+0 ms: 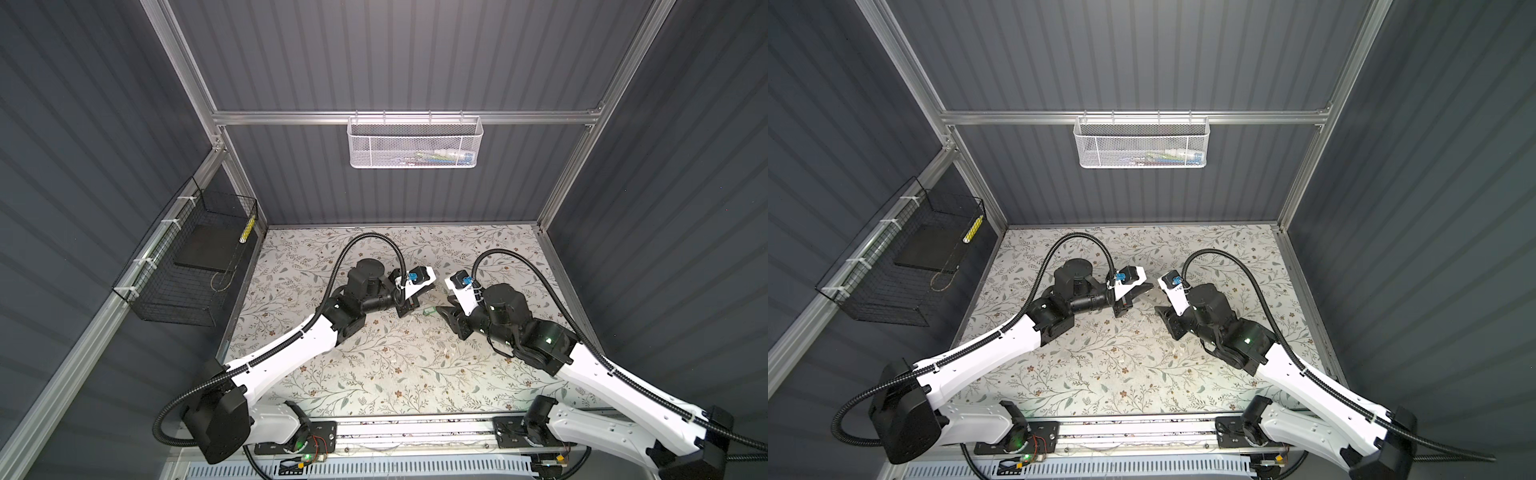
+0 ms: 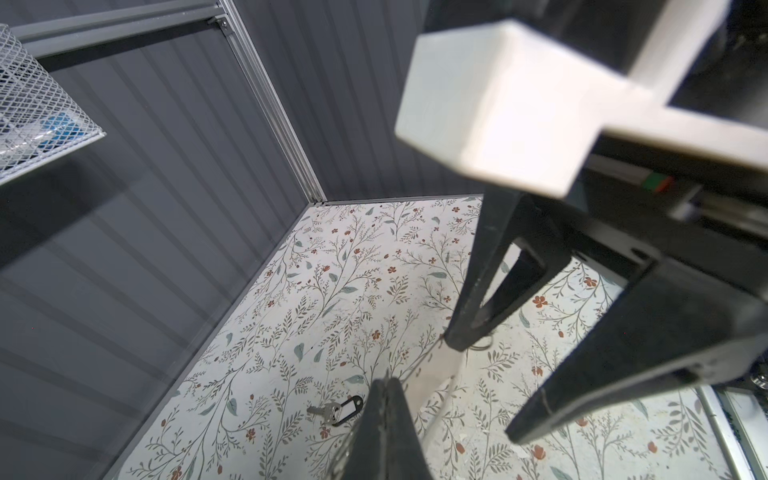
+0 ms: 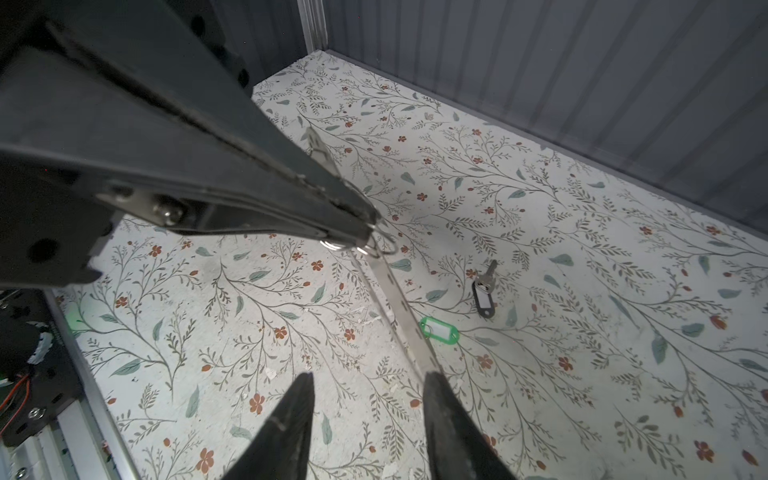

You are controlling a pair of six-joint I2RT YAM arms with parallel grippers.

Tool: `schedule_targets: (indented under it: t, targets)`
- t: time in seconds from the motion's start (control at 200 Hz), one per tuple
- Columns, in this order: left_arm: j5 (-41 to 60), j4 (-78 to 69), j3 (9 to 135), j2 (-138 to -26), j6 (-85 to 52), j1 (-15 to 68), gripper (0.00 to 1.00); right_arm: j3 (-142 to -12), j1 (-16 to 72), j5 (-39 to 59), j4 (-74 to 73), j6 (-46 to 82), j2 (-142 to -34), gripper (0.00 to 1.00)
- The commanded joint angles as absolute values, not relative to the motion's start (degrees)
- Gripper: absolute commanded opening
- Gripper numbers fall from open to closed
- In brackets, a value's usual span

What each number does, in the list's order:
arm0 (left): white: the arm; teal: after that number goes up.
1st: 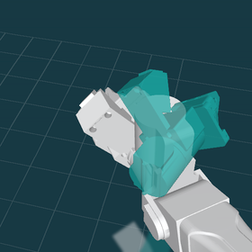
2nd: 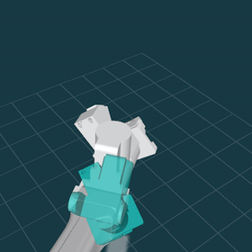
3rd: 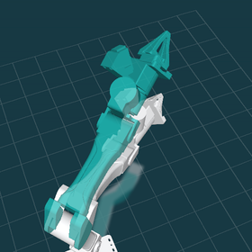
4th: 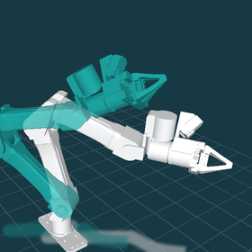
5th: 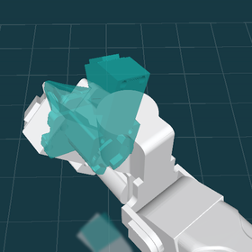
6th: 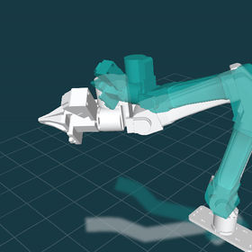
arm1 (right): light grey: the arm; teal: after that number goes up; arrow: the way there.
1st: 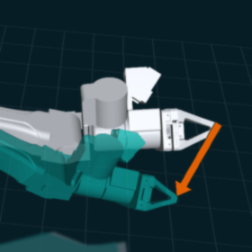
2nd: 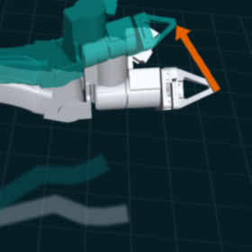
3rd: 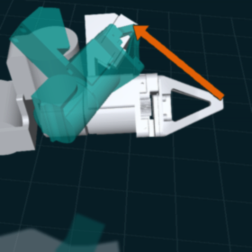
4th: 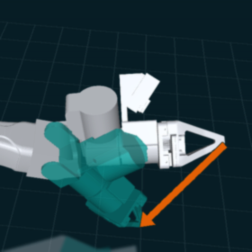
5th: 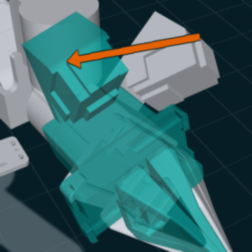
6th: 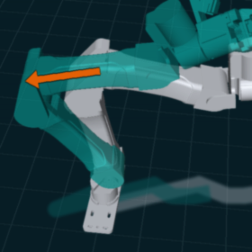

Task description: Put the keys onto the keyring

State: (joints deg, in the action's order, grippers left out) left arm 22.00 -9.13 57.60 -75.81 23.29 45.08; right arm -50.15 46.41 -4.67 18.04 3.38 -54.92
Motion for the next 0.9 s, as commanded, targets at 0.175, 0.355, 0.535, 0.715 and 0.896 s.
schedule_targets:
  t: [0.175,0.355,0.535,0.715,0.896]
  targets:
    - [22.0,-9.4,57.8,-73.3,23.0,45.7,0.0,-51.6,47.5,-10.3,17.6,-1.2,-50.0,0.46]
    - [22.6,-8.0,59.0,-73.2,24.0,46.0,0.0,-51.5,47.5,-9.5,19.4,-5.5,-48.3,0.48]
    - [21.9,-7.4,59.9,-73.0,24.2,46.8,0.0,-53.4,47.5,-5.8,20.4,-4.8,-49.7,0.49]
    - [22.2,-7.4,59.8,-72.3,25.2,47.1,0.0,-53.3,47.6,-4.9,20.2,-4.6,-50.3,0.5]
    - [24.2,-6.9,59.7,-71.4,26.3,47.2,0.0,-54.2,47.4,-5.2,23.7,-5.9,-51.7,0.49]
